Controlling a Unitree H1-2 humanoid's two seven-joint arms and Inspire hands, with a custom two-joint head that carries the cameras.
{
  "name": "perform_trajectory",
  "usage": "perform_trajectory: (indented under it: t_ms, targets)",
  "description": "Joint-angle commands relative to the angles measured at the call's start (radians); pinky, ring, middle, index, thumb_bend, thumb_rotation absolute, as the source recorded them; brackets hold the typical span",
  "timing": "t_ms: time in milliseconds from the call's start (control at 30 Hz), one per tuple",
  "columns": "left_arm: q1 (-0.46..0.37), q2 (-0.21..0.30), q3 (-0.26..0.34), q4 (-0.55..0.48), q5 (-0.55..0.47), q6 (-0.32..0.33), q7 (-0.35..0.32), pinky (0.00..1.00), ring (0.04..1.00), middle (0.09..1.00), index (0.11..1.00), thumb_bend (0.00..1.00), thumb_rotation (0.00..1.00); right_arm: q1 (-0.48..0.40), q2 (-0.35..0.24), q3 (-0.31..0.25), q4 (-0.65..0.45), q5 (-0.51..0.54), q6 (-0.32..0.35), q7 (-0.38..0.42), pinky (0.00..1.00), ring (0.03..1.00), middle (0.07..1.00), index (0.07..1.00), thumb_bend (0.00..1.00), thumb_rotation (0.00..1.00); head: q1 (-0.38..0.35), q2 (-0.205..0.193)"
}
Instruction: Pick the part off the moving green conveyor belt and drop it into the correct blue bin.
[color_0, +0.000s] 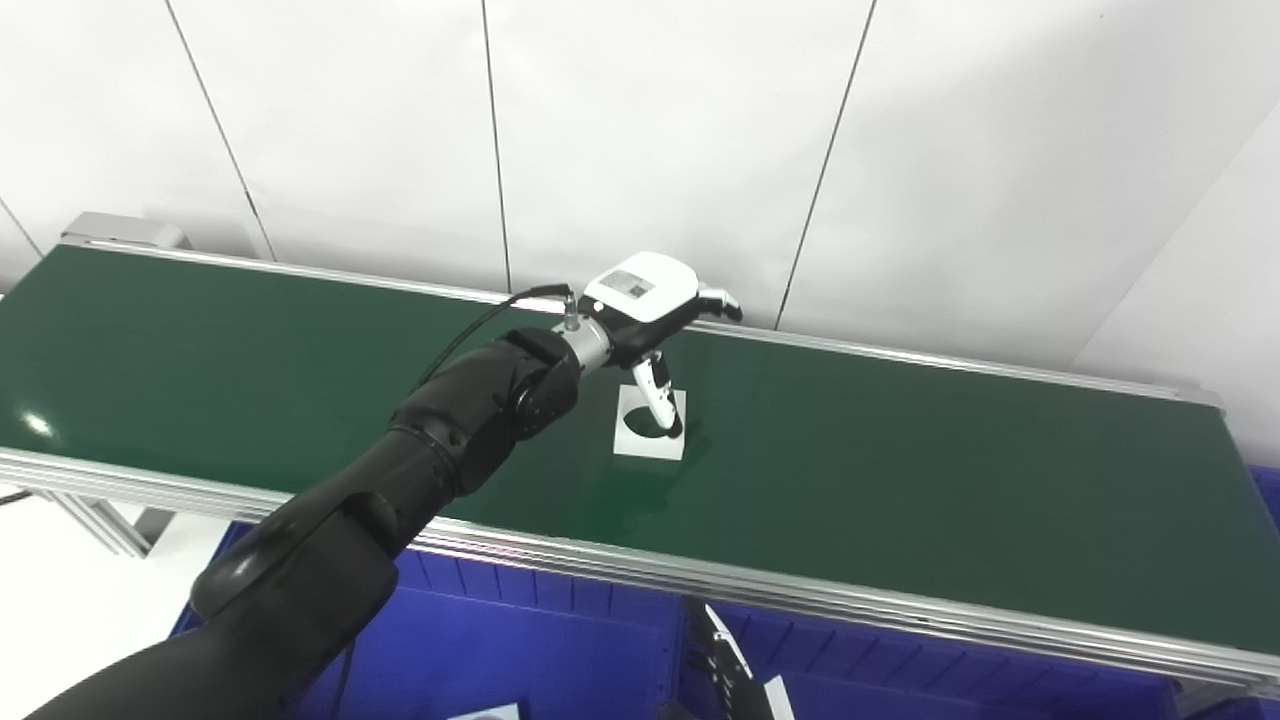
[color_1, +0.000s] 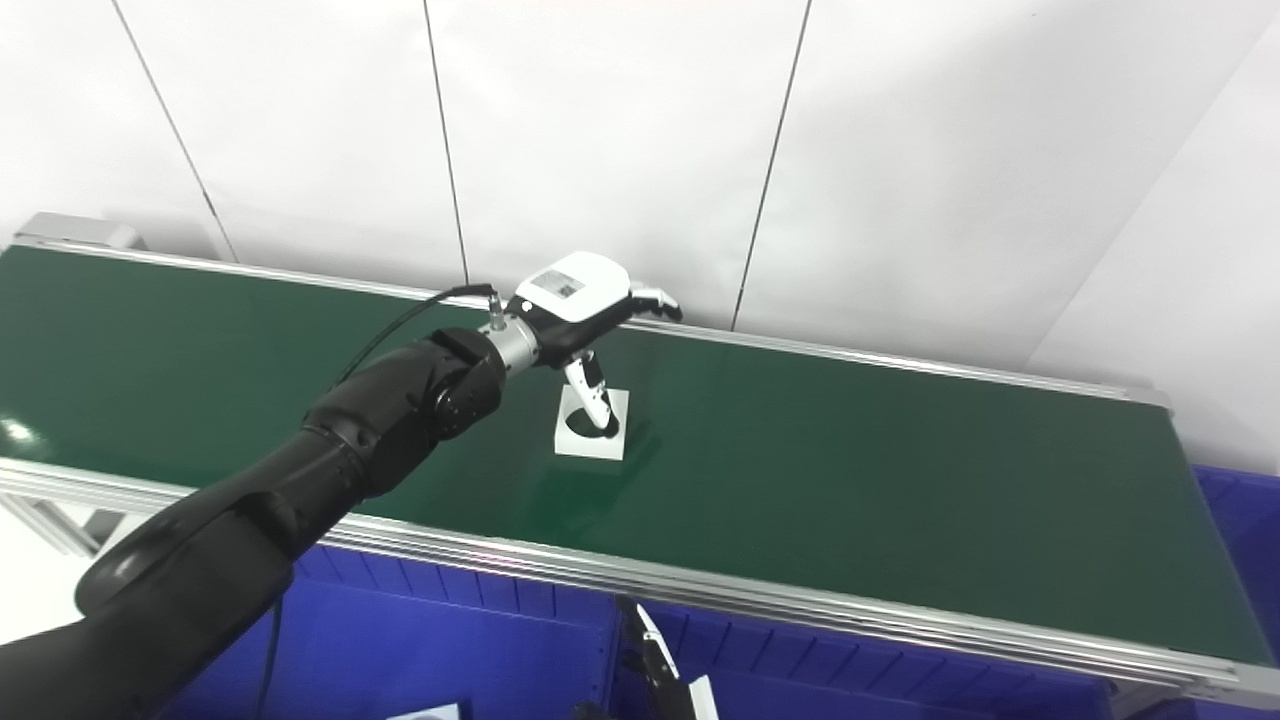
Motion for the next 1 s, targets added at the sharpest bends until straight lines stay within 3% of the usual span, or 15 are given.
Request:
perform_trajectory:
  t_ms: [0, 367, 600, 633, 700, 767, 833, 900, 933, 967]
  targets:
    - [-0.054, -0.003, -0.002, 0.011, 0.006, -0.008, 0.041, 0.61, 0.756, 0.810, 0.799, 1.00, 0.19, 0.001, 0.058, 0.044, -0.015, -0.030, -0.050, -0.004, 0.85, 0.931, 0.958, 0.930, 0.86, 0.82, -0.006, 0.004]
    - [-0.060, -0.058, -0.046, 0.148, 0.013, -0.015, 0.074, 0.60, 0.762, 0.812, 0.795, 1.00, 0.22, 0.010, 0.094, 0.067, -0.043, -0.074, -0.049, -0.016, 0.83, 0.924, 0.965, 0.936, 0.86, 0.83, -0.032, 0.023]
    - [-0.041, -0.106, -0.046, 0.199, 0.000, 0.017, 0.078, 0.59, 0.768, 0.813, 0.796, 1.00, 0.25, 0.002, 0.111, 0.071, -0.035, -0.096, -0.049, -0.012, 0.83, 0.915, 0.956, 0.931, 0.83, 0.83, -0.046, 0.029]
    - [-0.036, -0.113, -0.046, 0.202, 0.000, 0.025, 0.080, 0.60, 0.773, 0.812, 0.797, 1.00, 0.25, 0.005, 0.113, 0.067, -0.047, -0.110, -0.024, -0.003, 0.82, 0.899, 0.926, 0.892, 0.80, 0.83, -0.046, 0.029]
    - [-0.022, -0.129, -0.042, 0.208, -0.005, 0.040, 0.098, 0.60, 0.772, 0.806, 0.794, 1.00, 0.25, 0.011, 0.112, 0.066, -0.099, -0.148, 0.105, 0.033, 0.80, 0.871, 0.886, 0.843, 0.75, 0.79, -0.048, 0.031]
    - [-0.009, -0.144, -0.040, 0.218, -0.005, 0.049, 0.144, 0.59, 0.756, 0.785, 0.779, 0.98, 0.23, 0.012, 0.114, 0.069, -0.145, -0.196, 0.243, 0.069, 0.75, 0.820, 0.822, 0.773, 0.63, 0.61, -0.054, 0.032]
    - [0.000, -0.157, -0.040, 0.229, -0.001, 0.054, 0.197, 0.56, 0.701, 0.745, 0.741, 0.93, 0.15, 0.013, 0.118, 0.073, -0.169, -0.231, 0.319, 0.090, 0.70, 0.779, 0.786, 0.734, 0.56, 0.52, -0.058, 0.035]
    - [0.003, -0.168, -0.039, 0.242, -0.007, 0.052, 0.232, 0.52, 0.616, 0.694, 0.636, 0.77, 0.03, 0.016, 0.122, 0.076, -0.189, -0.241, 0.365, 0.107, 0.64, 0.735, 0.759, 0.715, 0.57, 0.59, -0.059, 0.036]
    - [0.004, -0.172, -0.039, 0.247, -0.012, 0.049, 0.244, 0.50, 0.578, 0.663, 0.539, 0.60, 0.04, 0.017, 0.123, 0.077, -0.196, -0.242, 0.379, 0.113, 0.62, 0.718, 0.749, 0.716, 0.59, 0.65, -0.059, 0.036]
    - [0.003, -0.176, -0.039, 0.252, -0.014, 0.046, 0.255, 0.50, 0.572, 0.657, 0.530, 0.58, 0.04, 0.018, 0.123, 0.078, -0.203, -0.243, 0.389, 0.117, 0.62, 0.715, 0.747, 0.717, 0.60, 0.66, -0.059, 0.036]
